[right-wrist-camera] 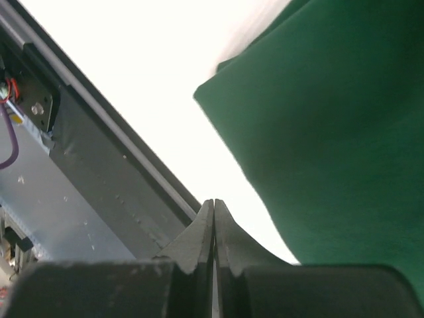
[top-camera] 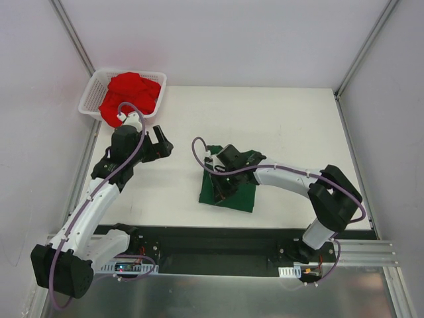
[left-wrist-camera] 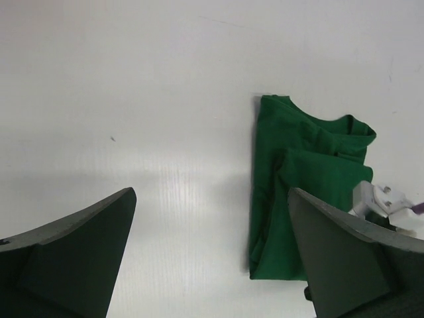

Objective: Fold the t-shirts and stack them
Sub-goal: Smooth out wrinkles on the folded tshirt, then put the neatly folded tshirt into the corner of the board with the right arm

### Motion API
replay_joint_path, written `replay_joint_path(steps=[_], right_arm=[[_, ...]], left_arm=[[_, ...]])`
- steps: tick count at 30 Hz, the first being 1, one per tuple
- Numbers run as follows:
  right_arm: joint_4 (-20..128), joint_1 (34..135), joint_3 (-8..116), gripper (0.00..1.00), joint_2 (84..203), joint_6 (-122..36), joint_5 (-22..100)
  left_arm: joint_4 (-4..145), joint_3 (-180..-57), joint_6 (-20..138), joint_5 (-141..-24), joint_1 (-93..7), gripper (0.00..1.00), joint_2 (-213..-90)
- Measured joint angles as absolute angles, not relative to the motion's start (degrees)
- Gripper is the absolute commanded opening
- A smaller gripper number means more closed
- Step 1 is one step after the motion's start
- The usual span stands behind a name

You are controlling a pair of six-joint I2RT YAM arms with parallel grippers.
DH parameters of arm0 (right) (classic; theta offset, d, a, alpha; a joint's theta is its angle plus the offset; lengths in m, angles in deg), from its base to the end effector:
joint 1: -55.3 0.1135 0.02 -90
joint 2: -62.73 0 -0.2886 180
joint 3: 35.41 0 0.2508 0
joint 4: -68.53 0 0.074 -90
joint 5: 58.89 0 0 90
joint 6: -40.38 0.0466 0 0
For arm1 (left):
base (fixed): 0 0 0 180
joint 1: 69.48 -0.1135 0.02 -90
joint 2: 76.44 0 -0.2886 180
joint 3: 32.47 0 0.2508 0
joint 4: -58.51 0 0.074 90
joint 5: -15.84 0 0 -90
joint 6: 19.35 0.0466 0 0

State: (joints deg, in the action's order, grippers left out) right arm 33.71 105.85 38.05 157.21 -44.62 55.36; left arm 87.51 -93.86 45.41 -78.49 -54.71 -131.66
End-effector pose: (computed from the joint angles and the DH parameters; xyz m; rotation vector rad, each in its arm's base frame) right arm 0.2026 0.2763 0.2149 -1.1958 2.3930 0.8896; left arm 0.2077 -0.0584 0.3308 -0.1329 2.0019 -0.5269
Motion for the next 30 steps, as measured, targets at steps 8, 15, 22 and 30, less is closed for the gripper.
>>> replay_joint_path(steps=[8, 15, 22, 30], right_arm=[[34.3, 108.2, 40.5, 0.01, 158.2, -44.2, 58.4], [38.5, 109.5, 41.9, 0.01, 166.9, -42.4, 60.5], [39.0, 110.0, 46.3, 0.01, 174.0, -41.5, 60.2], [38.0, 110.0, 47.7, 0.01, 174.4, -41.5, 56.7]], left_arm=[[89.1, -95.6, 46.7, -76.6, -58.0, 0.99, -130.9], [89.9, -95.7, 47.3, -76.0, -59.1, 0.99, -130.6], [90.6, -95.8, 47.4, -75.3, -59.5, 0.99, -130.6], [90.8, -95.8, 47.8, -75.3, -60.2, 0.99, -130.9]])
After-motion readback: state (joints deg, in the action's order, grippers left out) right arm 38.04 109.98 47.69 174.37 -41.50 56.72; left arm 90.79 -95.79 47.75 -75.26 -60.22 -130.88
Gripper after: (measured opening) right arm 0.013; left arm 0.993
